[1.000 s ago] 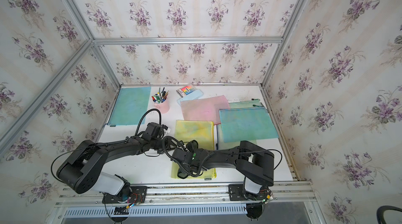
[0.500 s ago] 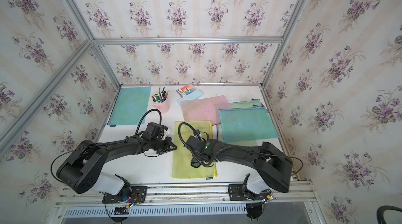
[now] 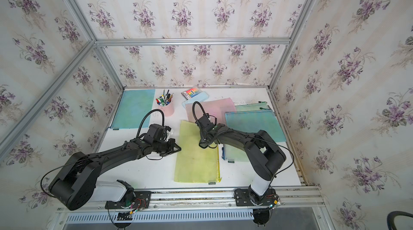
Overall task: Wipe the document bag
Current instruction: Wipe the dirt from the document bag, then move the document bag to the center of the board.
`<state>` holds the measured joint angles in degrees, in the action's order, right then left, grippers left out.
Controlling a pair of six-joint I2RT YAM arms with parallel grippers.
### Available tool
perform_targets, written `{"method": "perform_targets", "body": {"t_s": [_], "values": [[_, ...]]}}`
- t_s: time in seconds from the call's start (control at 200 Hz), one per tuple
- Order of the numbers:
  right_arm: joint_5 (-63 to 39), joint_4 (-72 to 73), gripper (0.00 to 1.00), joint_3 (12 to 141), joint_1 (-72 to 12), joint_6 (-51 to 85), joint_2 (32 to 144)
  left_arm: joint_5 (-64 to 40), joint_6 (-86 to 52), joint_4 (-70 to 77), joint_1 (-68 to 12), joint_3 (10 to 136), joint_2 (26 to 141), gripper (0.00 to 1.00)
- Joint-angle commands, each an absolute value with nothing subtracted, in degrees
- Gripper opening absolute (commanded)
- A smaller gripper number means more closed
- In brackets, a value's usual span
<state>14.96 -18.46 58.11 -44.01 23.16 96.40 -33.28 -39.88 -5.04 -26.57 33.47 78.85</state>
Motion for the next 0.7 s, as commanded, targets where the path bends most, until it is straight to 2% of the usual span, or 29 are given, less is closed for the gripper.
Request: {"method": "perform_targets", "body": {"t_s": [0.0, 0.14, 0.225, 0.325, 0.465, 0.694], "values": [[11.3, -17.9, 0.15, 57.8, -45.5, 21.9, 94.4, -31.5, -38.4, -8.5, -26.6, 34.0, 78.2, 0.00], [9.9, -16.0, 0.15, 58.2, -56.7, 23.4, 95.6, -29.2, -36.5, -15.2, -26.6, 36.2, 75.3, 0.00], [9.2, -16.5, 0.15, 58.4, -59.3, 25.5, 98.3, -27.4, -35.0, -21.1, -26.6, 38.4, 72.2, 0.00], [12.8, -18.3, 0.14, 56.7, -58.2, 26.6, 97.9, -23.8, -32.3, -31.6, -26.6, 42.9, 68.7, 0.00], [14.0, -16.0, 0.15, 52.1, -53.7, 26.5, 88.6, -14.6, -29.8, -48.4, -26.4, 50.2, 64.9, 0.00], [13.6, -15.3, 0.15, 50.7, -49.5, 24.2, 83.5, -1.1, -27.5, -68.5, -22.5, 61.5, 65.8, 0.00]]}}
